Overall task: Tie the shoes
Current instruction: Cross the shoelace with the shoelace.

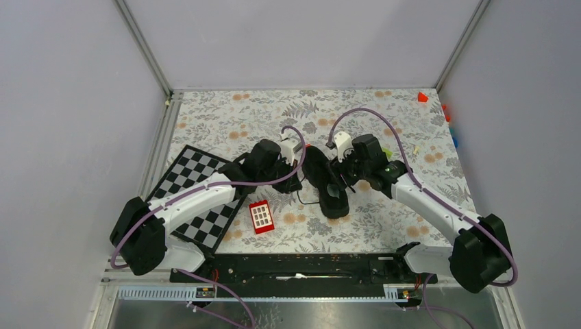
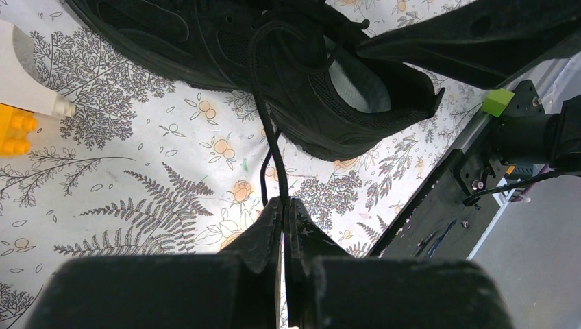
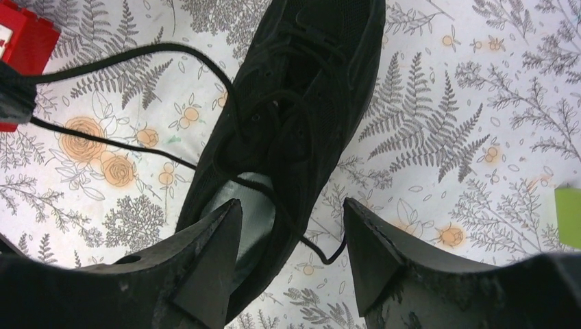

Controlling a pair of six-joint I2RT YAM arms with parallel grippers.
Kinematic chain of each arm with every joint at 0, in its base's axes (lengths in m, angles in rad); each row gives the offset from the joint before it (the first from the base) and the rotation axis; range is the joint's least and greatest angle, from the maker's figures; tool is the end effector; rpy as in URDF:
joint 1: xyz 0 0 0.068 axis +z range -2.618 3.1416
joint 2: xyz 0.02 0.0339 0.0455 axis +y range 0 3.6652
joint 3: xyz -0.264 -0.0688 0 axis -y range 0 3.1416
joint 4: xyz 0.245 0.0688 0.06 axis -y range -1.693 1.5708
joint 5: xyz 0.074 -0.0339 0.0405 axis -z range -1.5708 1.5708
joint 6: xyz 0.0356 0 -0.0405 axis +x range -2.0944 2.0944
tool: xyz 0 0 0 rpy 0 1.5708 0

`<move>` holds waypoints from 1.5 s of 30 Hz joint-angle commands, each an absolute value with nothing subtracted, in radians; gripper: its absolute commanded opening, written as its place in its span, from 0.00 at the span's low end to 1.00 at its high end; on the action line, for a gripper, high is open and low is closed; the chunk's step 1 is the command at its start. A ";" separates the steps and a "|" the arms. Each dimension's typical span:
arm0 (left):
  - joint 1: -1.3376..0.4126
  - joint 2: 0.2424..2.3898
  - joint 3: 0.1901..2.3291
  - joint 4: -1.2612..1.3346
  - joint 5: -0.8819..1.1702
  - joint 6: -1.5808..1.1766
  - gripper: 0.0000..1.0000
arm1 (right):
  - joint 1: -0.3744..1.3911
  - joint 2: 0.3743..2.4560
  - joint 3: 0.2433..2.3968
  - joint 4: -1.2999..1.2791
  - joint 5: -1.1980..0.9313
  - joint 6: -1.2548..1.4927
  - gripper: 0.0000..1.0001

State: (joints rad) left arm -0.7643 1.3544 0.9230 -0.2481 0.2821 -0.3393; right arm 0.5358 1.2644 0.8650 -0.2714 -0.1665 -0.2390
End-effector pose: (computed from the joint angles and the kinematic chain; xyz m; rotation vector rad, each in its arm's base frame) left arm 0.2062 -0.2114 0.2554 0.6584 2.2877 -0.8820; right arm 0.2334 0.1454 0.2574 -0.9346 2.0505 0.3466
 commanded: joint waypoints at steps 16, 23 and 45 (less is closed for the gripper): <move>-0.757 1.311 0.922 -0.230 0.271 -0.333 0.00 | 0.541 1.278 0.832 -0.147 -0.100 -0.193 0.63; -0.758 1.309 0.931 -0.238 0.267 -0.327 0.00 | 0.541 1.264 0.831 -0.106 -0.092 -0.172 0.63; -0.758 1.305 0.928 -0.242 0.271 -0.325 0.00 | 0.534 1.363 0.906 -0.041 -0.068 -0.128 0.64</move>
State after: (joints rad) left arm -0.7609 1.3430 0.9226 -0.2699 0.2817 -0.3393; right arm 0.5358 1.3369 0.8486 -0.1204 -0.0895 -0.1581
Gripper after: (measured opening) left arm 0.013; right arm 0.634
